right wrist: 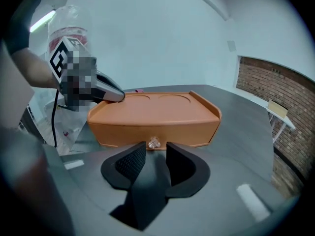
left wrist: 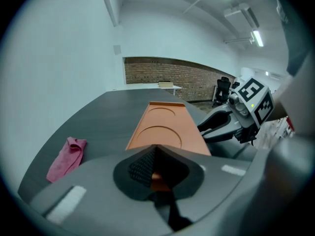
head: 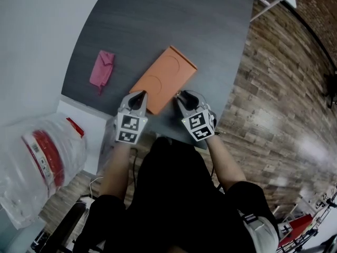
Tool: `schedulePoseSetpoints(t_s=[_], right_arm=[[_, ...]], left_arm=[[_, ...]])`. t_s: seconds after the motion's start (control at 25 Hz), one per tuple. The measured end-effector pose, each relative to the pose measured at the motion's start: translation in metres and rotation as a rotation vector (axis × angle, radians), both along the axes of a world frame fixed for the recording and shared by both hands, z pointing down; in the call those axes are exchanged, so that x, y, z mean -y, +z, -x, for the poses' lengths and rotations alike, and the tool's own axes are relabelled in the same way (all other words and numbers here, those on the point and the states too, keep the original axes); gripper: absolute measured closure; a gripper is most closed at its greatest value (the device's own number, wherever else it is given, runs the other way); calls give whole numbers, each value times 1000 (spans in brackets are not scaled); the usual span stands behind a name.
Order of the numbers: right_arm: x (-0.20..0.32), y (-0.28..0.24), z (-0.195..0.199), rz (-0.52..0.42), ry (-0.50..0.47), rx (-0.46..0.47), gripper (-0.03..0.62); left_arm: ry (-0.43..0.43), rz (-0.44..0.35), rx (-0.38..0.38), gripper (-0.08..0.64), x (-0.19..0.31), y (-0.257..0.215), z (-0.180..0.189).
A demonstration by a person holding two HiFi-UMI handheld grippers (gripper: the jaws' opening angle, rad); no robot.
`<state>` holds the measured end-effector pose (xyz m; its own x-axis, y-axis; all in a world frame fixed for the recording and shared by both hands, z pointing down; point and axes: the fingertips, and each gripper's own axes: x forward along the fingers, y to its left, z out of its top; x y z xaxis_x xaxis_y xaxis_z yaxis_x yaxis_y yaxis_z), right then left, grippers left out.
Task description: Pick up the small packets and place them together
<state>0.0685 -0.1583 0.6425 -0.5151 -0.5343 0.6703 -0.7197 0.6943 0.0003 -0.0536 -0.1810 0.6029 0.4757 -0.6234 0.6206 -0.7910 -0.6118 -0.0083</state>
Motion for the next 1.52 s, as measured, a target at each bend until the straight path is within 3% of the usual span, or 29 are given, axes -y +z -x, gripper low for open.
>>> schedulePoseSetpoints(t_s=[0.52,0.68,1.04,1.52], right_arm=[[9,8,5,1,-48,-47,466],[8,10,8,-3,-66,-61,507],[9,10,9,6,-34,-63,518],[-7,12,-7,26,2,-63,518]], left_arm=[[45,21,-10,561,0,1,-5],[48,47,-15,561,0,2,-5],[80,84,40,561,2,5,-7],[86,89,37,561,2,7,-5]])
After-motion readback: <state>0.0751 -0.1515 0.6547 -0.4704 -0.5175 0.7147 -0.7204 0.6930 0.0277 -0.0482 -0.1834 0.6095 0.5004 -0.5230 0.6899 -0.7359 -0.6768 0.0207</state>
